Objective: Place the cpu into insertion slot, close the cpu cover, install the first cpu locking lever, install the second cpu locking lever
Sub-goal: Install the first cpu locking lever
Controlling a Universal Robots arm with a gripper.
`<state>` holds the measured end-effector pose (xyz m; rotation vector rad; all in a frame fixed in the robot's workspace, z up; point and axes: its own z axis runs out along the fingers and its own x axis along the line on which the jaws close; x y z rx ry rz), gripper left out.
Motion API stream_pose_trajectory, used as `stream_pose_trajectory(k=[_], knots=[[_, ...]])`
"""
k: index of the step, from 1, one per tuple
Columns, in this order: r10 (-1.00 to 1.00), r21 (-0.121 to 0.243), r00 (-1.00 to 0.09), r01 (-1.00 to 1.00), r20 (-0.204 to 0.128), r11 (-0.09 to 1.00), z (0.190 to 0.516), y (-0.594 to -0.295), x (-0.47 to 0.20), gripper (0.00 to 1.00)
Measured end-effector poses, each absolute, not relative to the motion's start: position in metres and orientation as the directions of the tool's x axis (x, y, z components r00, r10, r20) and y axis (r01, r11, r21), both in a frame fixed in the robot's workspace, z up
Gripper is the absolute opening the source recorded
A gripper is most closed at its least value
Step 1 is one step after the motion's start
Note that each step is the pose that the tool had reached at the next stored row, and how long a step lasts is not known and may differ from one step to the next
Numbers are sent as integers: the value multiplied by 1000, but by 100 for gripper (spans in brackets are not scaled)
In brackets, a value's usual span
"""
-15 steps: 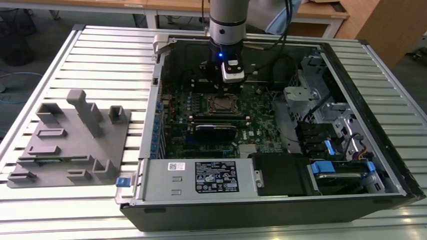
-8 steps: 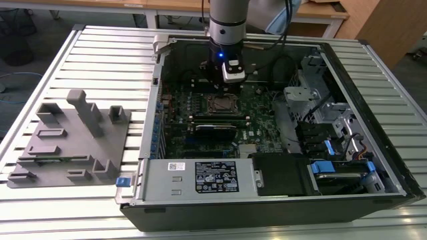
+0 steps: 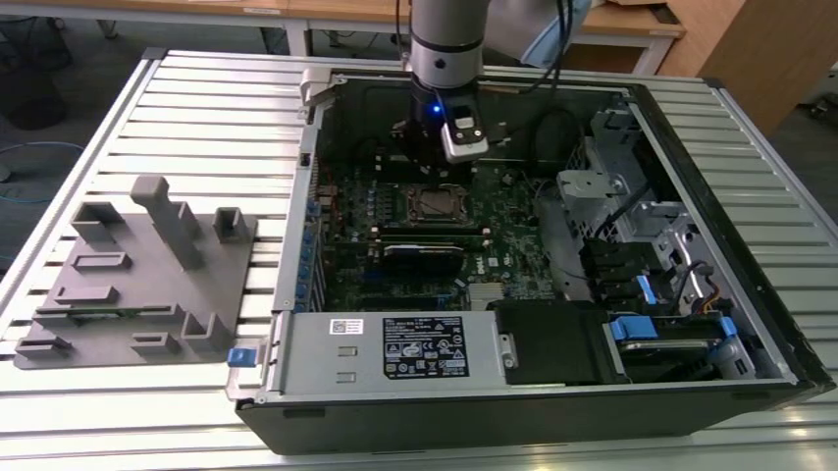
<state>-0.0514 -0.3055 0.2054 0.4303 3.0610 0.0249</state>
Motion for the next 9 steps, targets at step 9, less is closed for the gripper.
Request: stream_pose_trajectory(k=[9], knots=[[253, 74, -967, 250, -34, 965, 210, -306, -51, 11]])
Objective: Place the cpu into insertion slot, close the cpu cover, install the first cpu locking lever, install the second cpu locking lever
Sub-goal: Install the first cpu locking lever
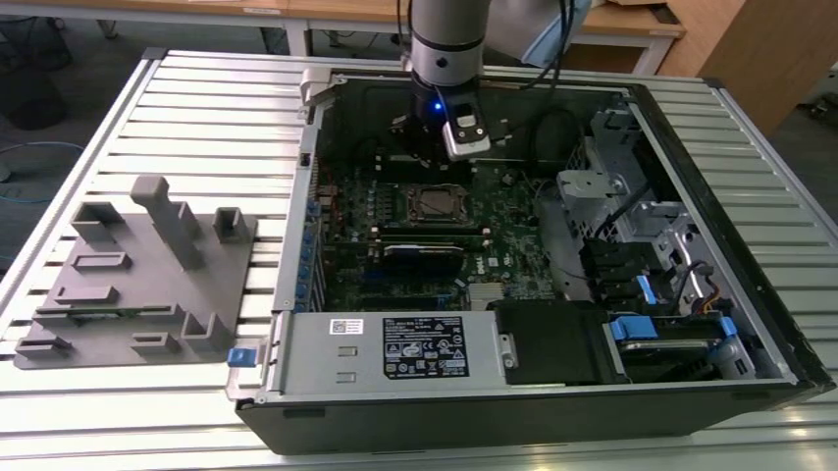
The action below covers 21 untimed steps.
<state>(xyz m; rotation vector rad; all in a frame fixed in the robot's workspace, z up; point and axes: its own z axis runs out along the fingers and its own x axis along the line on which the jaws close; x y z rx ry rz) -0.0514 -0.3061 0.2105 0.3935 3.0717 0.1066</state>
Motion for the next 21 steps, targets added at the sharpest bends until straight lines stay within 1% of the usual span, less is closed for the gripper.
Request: stream_pose_trajectory(k=[15, 21], knots=[[254, 95, -967, 250, -28, 964, 211, -329, -50, 11], [224, 95, -974, 220, -28, 971, 210, -330, -47, 11]])
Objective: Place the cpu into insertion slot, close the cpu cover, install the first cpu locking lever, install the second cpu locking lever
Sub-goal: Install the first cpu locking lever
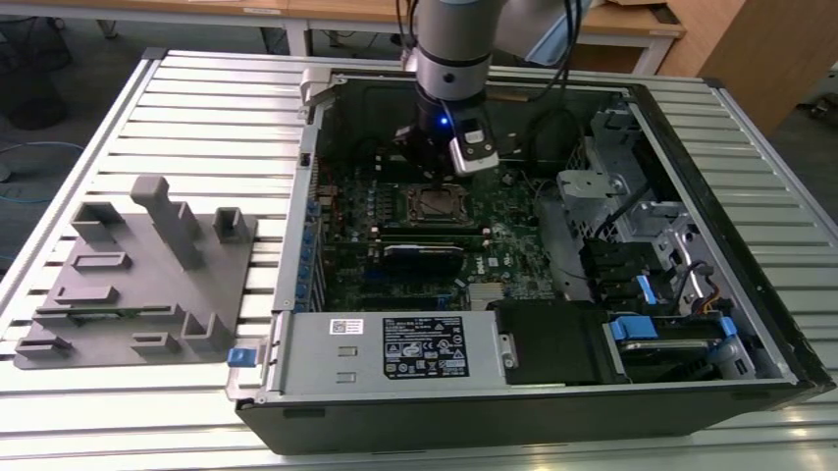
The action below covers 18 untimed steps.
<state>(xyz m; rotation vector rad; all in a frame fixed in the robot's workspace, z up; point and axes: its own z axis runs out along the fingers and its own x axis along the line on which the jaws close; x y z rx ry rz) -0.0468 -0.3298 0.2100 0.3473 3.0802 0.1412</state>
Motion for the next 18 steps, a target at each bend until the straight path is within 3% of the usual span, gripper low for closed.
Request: stream_pose_trajectory(k=[18], knots=[[138, 88, -990, 135, -29, 987, 209, -344, -47, 11]])
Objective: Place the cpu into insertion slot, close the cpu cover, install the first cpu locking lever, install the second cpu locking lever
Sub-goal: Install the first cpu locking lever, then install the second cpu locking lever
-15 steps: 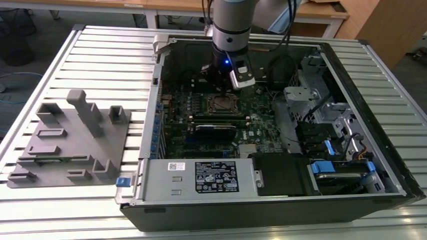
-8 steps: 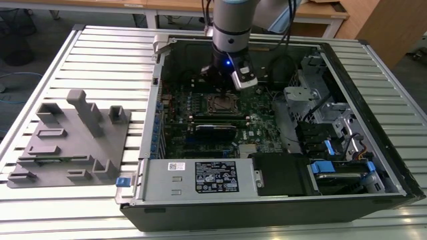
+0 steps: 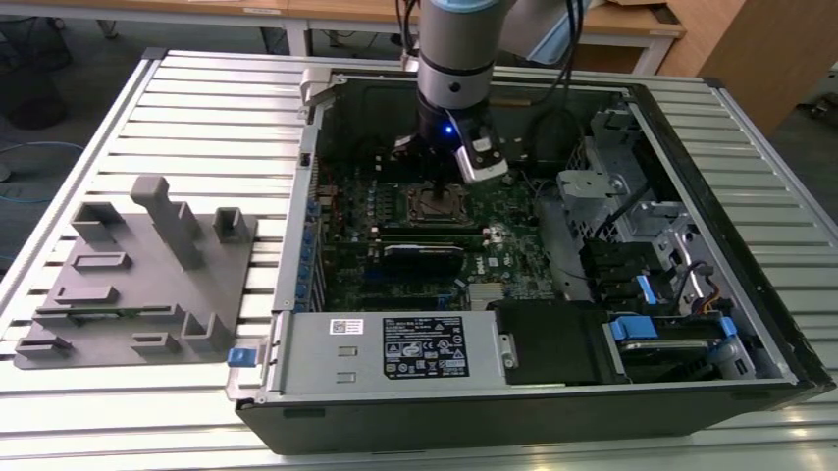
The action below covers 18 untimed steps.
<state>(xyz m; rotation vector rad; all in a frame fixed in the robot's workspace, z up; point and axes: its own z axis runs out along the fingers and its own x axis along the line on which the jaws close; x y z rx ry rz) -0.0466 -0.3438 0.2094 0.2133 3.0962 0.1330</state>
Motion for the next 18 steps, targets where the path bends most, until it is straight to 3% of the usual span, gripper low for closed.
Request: stream_pose_trajectory(k=[18], knots=[[106, 88, -994, 103, -28, 991, 220, -345, -46, 11]])
